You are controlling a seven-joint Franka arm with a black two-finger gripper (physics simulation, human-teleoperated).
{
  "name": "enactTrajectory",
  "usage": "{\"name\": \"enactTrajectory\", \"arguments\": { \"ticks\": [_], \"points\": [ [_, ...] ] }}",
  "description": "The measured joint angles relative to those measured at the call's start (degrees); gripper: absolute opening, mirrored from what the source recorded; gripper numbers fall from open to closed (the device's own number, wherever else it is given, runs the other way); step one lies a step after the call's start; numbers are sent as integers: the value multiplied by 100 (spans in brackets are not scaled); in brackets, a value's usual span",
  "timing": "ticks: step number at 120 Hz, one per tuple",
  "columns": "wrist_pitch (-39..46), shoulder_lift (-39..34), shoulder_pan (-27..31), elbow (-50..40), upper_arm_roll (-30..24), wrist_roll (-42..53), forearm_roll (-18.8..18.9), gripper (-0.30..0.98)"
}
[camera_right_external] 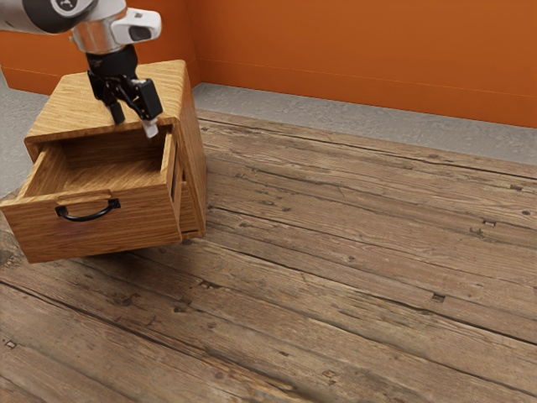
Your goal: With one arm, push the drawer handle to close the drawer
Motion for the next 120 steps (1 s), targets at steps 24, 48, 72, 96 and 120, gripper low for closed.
{"name": "enactTrajectory", "arguments": {
  "ticks": [24,48,72,96,120],
  "points": [
    [56,-228,383,-62,-289,176,0,69],
    [-187,-1118,1657,-1138,-971,-218,-293,52],
    [171,-1811,2000,-2759,-1000,-1185,-689,10],
    [795,-2155,2061,-3560,-1147,-2325,-877,-4],
    [1247,-2293,2187,-4055,-1177,-3273,-890,-8]
  ]
}}
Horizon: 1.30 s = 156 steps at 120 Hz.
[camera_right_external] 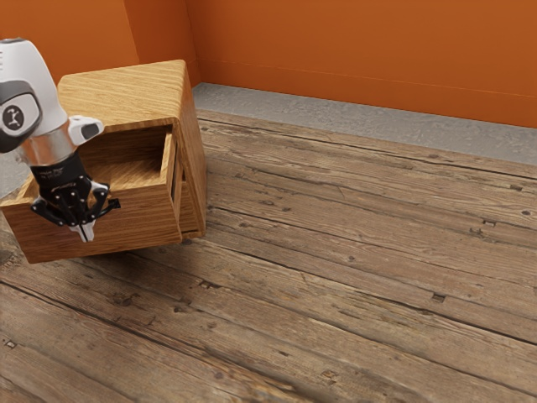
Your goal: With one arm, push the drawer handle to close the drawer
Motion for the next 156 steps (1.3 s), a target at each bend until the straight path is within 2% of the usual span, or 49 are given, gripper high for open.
{"name": "enactTrajectory", "arguments": {
  "ticks": [51,156],
  "points": [
    [361,355,-10,170,8,-879,721,-10],
    [639,1817,-19,1554,308,-1110,970,-10]
  ]
}}
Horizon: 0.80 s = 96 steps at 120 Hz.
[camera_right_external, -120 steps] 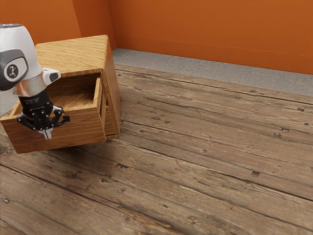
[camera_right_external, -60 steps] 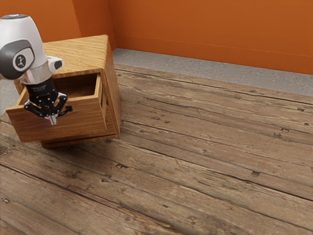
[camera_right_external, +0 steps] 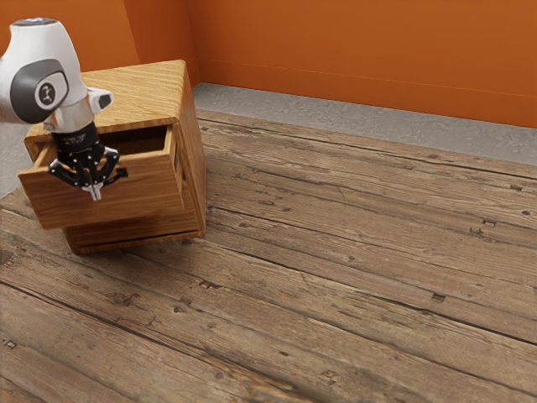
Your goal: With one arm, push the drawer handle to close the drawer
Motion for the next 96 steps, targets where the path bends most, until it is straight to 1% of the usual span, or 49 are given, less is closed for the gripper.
{"name": "enactTrajectory", "arguments": {
  "ticks": [49,96],
  "points": [
    [98,686,-31,669,169,226,36,-10],
    [112,1150,-35,1219,287,634,90,-10]
  ]
}}
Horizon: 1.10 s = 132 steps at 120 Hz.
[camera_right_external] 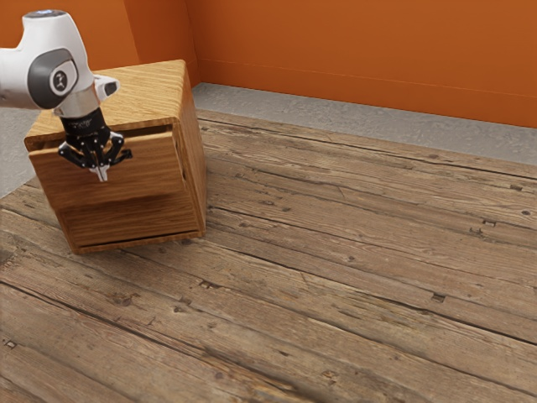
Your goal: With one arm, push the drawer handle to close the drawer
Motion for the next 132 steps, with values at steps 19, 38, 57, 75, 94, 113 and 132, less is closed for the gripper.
{"name": "enactTrajectory", "arguments": {
  "ticks": [19,38,57,75,94,113,132],
  "points": [
    [-3,183,13,282,48,158,39,-10],
    [-3,376,55,551,79,297,67,-10],
    [-5,434,42,624,88,416,60,-10],
    [-27,-231,97,-81,-2,487,-190,-10],
    [-603,-888,176,186,-874,547,-380,-4],
    [-1538,-850,-110,1325,-1190,648,-387,31],
    [-2087,-739,-42,1798,-1185,976,-212,51]
  ]
}}
